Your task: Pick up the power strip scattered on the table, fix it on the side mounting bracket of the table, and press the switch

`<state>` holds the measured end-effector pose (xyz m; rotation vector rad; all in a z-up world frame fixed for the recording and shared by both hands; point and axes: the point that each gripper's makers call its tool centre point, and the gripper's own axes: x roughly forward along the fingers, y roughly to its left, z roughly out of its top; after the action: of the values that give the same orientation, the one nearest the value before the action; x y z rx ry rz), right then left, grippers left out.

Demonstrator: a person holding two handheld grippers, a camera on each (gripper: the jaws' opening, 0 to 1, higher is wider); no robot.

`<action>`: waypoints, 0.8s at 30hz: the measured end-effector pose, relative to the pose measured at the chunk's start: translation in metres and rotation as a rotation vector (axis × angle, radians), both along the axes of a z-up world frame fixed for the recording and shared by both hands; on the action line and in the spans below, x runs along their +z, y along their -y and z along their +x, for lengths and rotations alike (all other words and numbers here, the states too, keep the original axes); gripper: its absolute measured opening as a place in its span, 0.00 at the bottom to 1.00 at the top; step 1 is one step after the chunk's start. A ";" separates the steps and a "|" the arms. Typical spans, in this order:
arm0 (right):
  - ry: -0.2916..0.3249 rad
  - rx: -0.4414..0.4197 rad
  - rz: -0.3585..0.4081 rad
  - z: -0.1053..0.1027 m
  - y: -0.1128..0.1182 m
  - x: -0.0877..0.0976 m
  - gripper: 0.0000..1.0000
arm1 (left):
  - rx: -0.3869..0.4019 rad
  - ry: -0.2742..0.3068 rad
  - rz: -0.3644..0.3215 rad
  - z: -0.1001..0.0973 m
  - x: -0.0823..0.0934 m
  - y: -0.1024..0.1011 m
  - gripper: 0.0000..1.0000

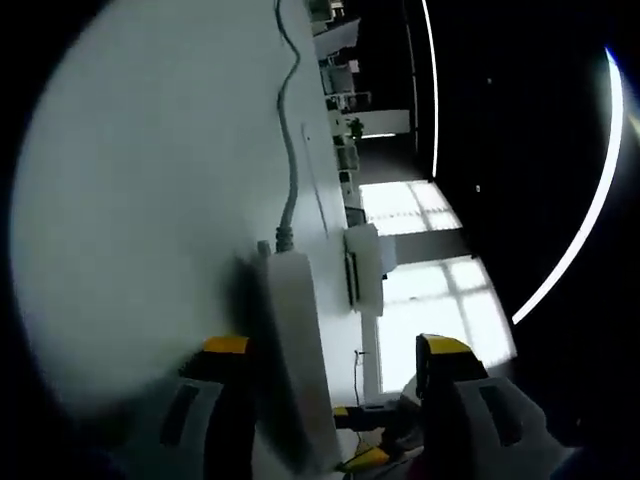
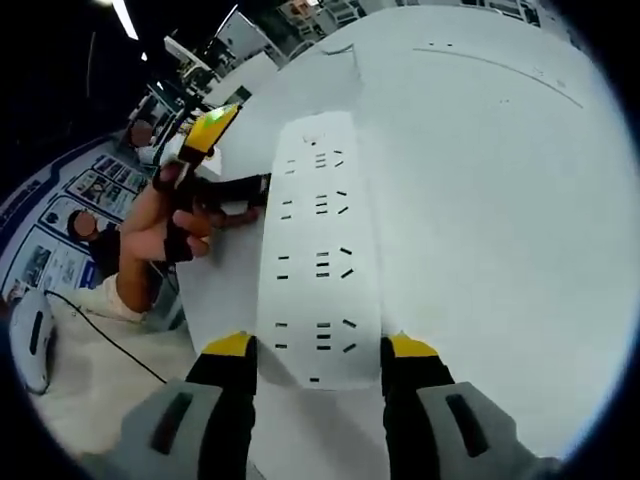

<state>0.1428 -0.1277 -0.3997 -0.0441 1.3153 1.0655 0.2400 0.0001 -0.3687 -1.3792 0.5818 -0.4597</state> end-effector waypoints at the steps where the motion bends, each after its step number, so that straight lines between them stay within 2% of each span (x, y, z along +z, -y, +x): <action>1: 0.000 0.000 0.000 0.000 0.000 0.000 0.46 | 0.003 -0.001 -0.002 0.000 0.000 0.001 0.67; 13: 0.000 0.001 0.000 -0.002 -0.001 0.000 0.46 | 0.022 -0.014 -0.006 0.005 -0.003 0.002 0.61; 24: 0.001 0.003 -0.006 -0.001 0.000 0.000 0.46 | 0.007 -0.034 -0.003 0.007 -0.011 0.004 0.48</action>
<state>0.1414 -0.1273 -0.3993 -0.0506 1.3181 1.0642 0.2471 -0.0035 -0.3798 -1.3944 0.6041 -0.4321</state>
